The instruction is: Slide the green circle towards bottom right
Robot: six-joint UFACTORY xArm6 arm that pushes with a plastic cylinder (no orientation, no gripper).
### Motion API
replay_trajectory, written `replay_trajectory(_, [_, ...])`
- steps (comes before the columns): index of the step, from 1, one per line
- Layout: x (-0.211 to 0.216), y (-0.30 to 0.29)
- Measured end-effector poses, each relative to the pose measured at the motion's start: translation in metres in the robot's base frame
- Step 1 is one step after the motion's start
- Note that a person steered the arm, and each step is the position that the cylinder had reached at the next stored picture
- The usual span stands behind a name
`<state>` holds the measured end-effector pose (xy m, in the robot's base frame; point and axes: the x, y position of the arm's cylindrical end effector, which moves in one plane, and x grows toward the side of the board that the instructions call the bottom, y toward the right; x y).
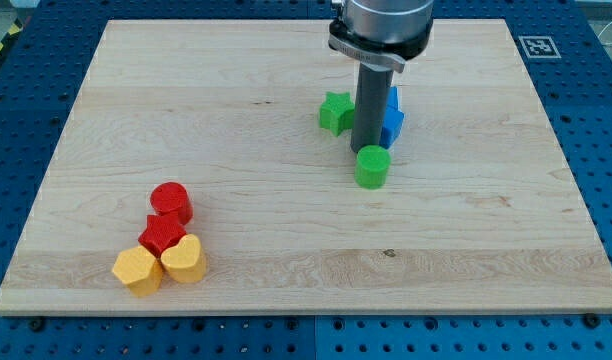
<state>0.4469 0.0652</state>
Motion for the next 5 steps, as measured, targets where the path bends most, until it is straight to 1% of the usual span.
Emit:
replay_trajectory(2, [0.020, -0.050])
replay_trajectory(3, [0.039, -0.011])
replay_trajectory(4, [0.039, 0.077])
replay_trajectory(5, [0.039, 0.090])
